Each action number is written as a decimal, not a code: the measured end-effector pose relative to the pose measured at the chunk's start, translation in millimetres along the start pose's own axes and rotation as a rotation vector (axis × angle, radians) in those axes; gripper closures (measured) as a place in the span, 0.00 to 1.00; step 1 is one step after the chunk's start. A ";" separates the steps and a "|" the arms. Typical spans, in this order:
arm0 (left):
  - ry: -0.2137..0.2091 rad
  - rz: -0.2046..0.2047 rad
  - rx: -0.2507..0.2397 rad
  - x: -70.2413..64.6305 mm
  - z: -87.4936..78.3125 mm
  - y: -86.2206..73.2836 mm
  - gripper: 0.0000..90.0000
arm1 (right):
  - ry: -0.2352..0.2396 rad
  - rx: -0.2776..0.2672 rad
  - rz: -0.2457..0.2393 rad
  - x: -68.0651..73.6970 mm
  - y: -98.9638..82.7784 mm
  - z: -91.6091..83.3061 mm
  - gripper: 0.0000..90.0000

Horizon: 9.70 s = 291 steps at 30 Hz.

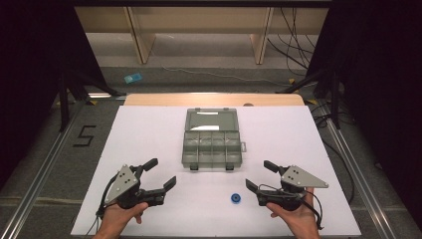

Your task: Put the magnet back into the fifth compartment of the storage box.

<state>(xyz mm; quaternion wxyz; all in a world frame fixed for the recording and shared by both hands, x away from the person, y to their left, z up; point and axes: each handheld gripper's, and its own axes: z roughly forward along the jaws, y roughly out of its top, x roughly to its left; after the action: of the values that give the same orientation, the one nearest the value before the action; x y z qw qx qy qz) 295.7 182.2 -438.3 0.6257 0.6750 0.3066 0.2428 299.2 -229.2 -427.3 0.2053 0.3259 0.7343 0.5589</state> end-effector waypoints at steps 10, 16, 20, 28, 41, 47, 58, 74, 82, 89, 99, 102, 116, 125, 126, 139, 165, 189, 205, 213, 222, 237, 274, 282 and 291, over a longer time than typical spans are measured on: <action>-0.001 0.001 0.000 -0.1 0.1 0.0 0.17 | 0.001 -0.008 -0.010 1.0 -0.4 1.7 0.17; 0.000 -0.002 0.002 -0.3 0.2 -0.2 0.17 | 0.002 0.005 -0.021 2.1 -0.3 2.3 0.17; -0.001 -0.001 0.001 -0.2 0.1 -0.1 0.17 | -0.009 0.013 -0.025 2.7 -0.3 2.4 0.17; 0.000 -0.003 0.003 -0.5 0.2 -0.3 0.17 | -0.001 0.029 -0.037 4.9 0.7 3.6 0.17; 0.000 0.000 0.007 -0.2 0.6 -0.7 0.17 | -0.001 0.140 -0.138 13.8 8.5 9.9 0.17; 0.000 0.000 0.008 -0.3 0.7 -0.8 0.17 | 0.031 0.256 -0.195 18.1 12.0 20.7 0.18; -0.001 0.000 0.009 -0.3 0.8 -0.9 0.17 | 0.081 0.463 -0.242 17.8 15.9 36.8 0.21; -0.001 0.001 0.008 -0.1 0.7 -0.8 0.17 | 0.176 0.727 -0.346 22.3 10.0 65.6 0.29; -0.001 -0.006 0.007 -0.3 1.0 -1.2 0.17 | 0.216 0.813 -0.367 22.4 4.9 79.0 0.35; -0.001 -0.006 0.007 -0.1 1.0 -1.2 0.17 | 0.244 0.864 -0.395 23.5 3.9 89.1 0.41; -0.001 -0.002 0.006 0.1 0.7 -0.8 0.17 | 0.281 0.932 -0.428 24.1 1.6 99.8 0.52; 0.000 -0.007 0.004 -0.1 0.6 -0.8 0.17 | 0.289 0.949 -0.427 24.0 0.0 102.2 0.55; -0.001 -0.008 0.004 0.1 0.6 -0.8 0.17 | 0.301 0.949 -0.427 22.3 3.7 105.3 0.69; -0.003 -0.002 0.008 -0.3 0.7 -0.9 0.17 | 0.286 0.894 -0.450 22.6 18.3 111.1 0.69; -0.003 -0.003 0.008 -0.2 0.6 -1.0 0.17 | 0.286 0.882 -0.454 23.3 21.5 113.3 0.69; -0.001 0.002 0.002 1.0 0.1 -0.9 0.17 | 0.290 0.811 -0.454 29.9 38.7 131.1 0.69; 0.005 0.004 0.002 1.3 -2.4 -0.5 0.17 | 0.278 0.685 -0.476 36.2 70.9 181.0 0.69; 0.006 0.009 -0.002 2.4 -2.2 -0.5 0.17 | 0.265 0.612 -0.469 32.2 80.2 204.2 0.69; 0.006 0.005 -0.004 2.1 -2.8 -0.1 0.17 | 0.265 0.602 -0.476 33.5 82.2 222.9 0.69; 0.005 0.004 -0.005 1.9 -2.8 -0.1 0.17 | 0.261 0.605 -0.473 31.8 80.8 232.7 0.69; 0.006 0.005 -0.005 2.0 -2.9 0.0 0.17 | 0.259 0.614 -0.472 29.9 75.3 241.1 0.69; 0.005 0.007 -0.007 2.0 -3.2 0.3 0.17 | 0.257 0.643 -0.473 29.6 66.0 252.2 0.66; 0.006 0.006 -0.007 2.1 -3.3 0.6 0.17 | 0.191 0.430 -0.359 16.4 90.8 194.7 0.31; 0.006 0.004 -0.008 1.9 -3.0 0.4 0.17 | 0.190 0.391 -0.339 11.6 92.9 180.9 0.30; 0.007 0.005 -0.001 1.6 -3.3 0.5 0.17 | 0.191 0.364 -0.321 12.9 89.1 173.0 0.27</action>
<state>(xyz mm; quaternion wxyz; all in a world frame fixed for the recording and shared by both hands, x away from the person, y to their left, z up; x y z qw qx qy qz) 294.6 185.6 -437.6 0.6244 0.6747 0.3068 0.2467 427.5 -86.7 -391.8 0.1591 0.1829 0.8811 0.4060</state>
